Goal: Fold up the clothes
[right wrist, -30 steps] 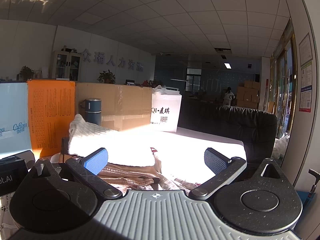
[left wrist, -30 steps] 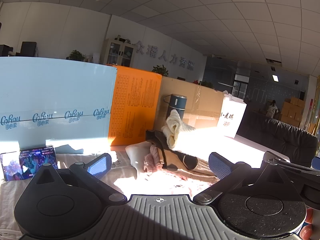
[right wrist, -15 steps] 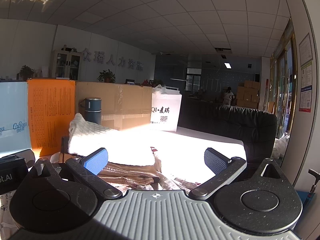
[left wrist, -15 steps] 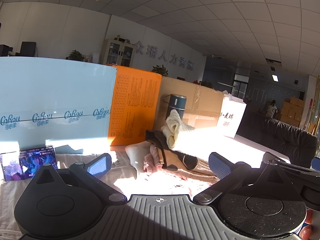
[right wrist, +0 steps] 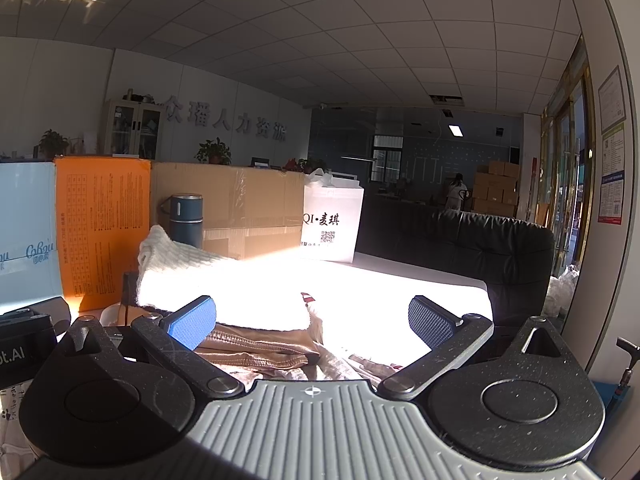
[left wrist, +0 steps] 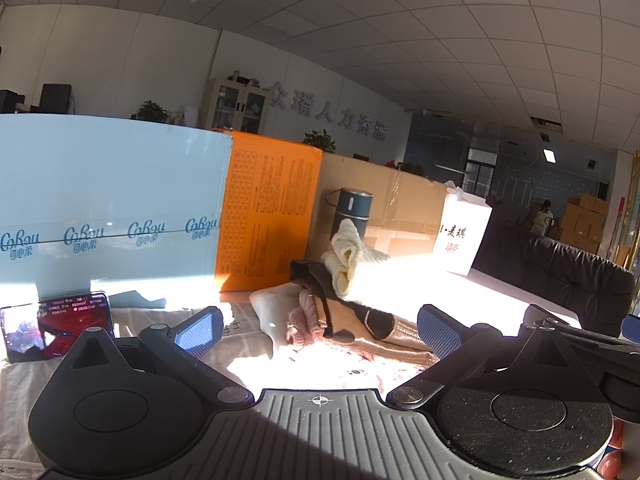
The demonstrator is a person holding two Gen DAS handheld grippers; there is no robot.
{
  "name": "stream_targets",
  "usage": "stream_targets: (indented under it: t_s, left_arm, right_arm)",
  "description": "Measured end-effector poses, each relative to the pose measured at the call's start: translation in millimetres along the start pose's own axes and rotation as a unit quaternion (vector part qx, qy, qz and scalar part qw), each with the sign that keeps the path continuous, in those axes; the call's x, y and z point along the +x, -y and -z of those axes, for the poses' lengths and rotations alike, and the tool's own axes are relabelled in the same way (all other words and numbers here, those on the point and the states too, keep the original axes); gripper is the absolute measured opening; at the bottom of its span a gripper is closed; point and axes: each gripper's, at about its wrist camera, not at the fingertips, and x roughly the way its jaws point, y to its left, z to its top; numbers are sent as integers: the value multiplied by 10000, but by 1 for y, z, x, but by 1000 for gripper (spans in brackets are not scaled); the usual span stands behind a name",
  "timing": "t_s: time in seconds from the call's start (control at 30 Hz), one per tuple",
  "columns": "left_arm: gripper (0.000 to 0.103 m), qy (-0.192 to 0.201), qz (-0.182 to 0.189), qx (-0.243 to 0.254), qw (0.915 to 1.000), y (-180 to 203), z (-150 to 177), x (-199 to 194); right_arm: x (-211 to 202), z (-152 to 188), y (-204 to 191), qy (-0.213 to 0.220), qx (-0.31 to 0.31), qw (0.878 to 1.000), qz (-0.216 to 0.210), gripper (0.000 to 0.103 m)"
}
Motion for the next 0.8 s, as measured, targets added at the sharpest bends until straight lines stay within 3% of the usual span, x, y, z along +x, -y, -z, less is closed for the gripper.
stream_targets:
  t_s: [0.8]
  left_arm:
    - [103,2,33,60,10000,3,1,-1]
  right_arm:
    - [1,0,-2,-2,-10,10000,10,103]
